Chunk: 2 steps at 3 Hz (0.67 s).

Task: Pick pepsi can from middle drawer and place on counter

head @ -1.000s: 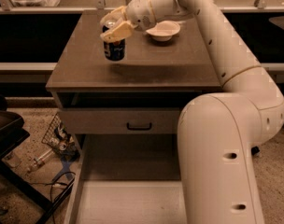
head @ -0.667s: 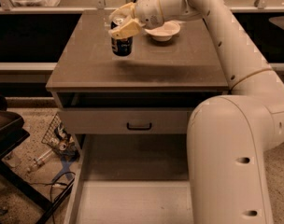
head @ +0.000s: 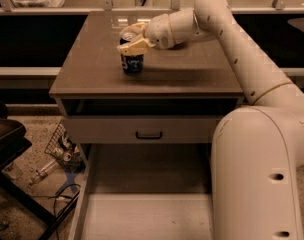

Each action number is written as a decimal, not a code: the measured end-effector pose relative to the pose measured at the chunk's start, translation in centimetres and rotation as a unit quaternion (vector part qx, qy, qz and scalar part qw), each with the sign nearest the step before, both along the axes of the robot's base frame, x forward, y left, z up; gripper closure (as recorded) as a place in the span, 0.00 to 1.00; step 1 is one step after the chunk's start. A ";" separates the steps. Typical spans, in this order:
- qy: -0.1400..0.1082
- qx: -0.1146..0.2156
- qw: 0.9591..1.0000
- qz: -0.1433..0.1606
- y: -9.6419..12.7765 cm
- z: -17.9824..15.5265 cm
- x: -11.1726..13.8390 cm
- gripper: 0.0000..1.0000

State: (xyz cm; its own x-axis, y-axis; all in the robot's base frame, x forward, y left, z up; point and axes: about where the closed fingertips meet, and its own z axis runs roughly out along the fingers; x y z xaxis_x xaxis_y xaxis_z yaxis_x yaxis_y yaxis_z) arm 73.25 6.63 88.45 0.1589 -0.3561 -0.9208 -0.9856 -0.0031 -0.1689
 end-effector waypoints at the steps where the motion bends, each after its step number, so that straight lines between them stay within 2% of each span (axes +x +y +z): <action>1: 0.000 0.000 1.000 0.000 0.0 0.8 0.0 0.87; 2: 0.000 0.000 1.000 0.000 0.0 1.7 0.0 0.62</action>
Offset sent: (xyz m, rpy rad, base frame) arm 0.0000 0.0000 0.0078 0.0000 0.0000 -0.0001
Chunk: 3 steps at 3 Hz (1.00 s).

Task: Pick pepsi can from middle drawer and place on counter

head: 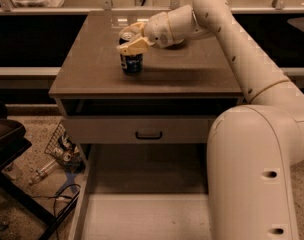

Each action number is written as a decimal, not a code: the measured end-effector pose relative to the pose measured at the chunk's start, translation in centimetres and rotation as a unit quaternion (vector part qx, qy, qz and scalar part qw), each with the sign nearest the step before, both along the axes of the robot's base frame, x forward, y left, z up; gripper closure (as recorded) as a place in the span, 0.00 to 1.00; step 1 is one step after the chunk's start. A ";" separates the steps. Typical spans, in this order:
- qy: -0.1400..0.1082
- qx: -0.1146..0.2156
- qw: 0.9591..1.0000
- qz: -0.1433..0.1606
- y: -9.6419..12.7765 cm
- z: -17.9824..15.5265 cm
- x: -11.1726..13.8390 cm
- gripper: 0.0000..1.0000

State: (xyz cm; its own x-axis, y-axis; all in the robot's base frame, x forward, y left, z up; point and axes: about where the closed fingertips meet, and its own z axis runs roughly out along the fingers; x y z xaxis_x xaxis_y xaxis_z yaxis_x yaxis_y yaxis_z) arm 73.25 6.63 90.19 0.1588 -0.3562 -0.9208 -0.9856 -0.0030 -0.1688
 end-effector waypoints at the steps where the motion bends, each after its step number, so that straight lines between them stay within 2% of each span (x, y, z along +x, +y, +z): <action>1: 0.000 0.000 1.000 0.000 0.0 0.1 0.0 0.39; 2: 0.002 0.000 1.000 0.004 0.5 -0.1 0.0 0.08; 3: 0.003 0.000 1.000 0.005 0.7 -0.2 -0.1 0.00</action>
Offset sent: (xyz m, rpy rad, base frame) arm 0.0000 0.0001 0.0007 0.0000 0.0000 0.0001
